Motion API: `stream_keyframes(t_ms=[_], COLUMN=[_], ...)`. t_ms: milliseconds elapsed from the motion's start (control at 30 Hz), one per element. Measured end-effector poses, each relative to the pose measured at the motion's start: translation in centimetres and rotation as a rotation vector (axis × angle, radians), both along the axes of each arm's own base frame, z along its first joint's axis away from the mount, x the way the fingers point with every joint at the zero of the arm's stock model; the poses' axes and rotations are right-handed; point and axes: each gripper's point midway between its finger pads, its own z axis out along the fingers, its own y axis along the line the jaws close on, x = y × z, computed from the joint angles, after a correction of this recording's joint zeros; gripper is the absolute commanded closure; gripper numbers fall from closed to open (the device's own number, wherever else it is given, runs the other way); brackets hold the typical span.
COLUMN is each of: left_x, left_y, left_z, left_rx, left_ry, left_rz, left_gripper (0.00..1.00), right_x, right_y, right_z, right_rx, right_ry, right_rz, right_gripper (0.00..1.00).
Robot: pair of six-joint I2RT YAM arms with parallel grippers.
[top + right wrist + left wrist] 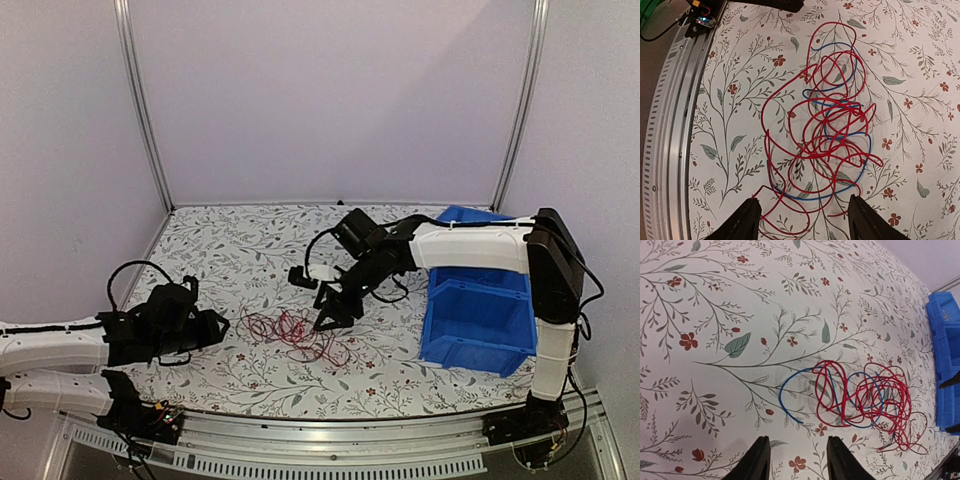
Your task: Untangle the cables
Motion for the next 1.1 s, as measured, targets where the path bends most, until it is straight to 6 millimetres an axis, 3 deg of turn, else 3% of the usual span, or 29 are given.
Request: stream_keyframes(t_ms=[167, 367, 567, 633, 833, 900, 967, 1100], left_x=[0.3, 1.2, 3.4, 4.2, 5.9, 6.2, 6.3, 6.0], left_y=[0.5, 0.2, -0.7, -1.6, -3.2, -3.4, -3.4, -3.4], left_z=[-2.9, -4.6, -5.9, -6.2, -6.5, -6.5, -6.5, -5.2], left_rx=[0.052, 0.116, 0.244, 0.265, 0.290, 0.294, 0.303, 0.321], left_ry=[0.088, 0.090, 0.089, 0.084, 0.052, 0.045, 0.041, 0.030], left_rz=[0.021, -0.007, -0.063, -0.100, -0.155, -0.157, -0.163, -0.182], left_gripper=[0.63, 0.64, 0.66, 0.71, 1.00, 1.00, 1.00, 1.00], right_x=[-1.4, -2.5, -3.1, -3.5, -3.9, -3.8, -3.5, -2.5], right_y=[-0.3, -0.4, -0.2, -0.2, 0.1, 0.2, 0.5, 0.6], right_z=[-1.5, -2.5, -2.3, -2.1, -1.8, -1.8, -2.4, -5.5], right_rx=[-0.030, -0.044, -0.028, -0.019, -0.005, -0.002, -0.005, -0.057], right_ry=[0.013, 0.021, 0.053, 0.073, 0.101, 0.103, 0.104, 0.099], right_rz=[0.022, 0.040, 0.054, 0.063, 0.066, 0.059, 0.044, -0.006], right_gripper=[0.35, 0.34, 0.31, 0.28, 0.16, 0.14, 0.17, 0.39])
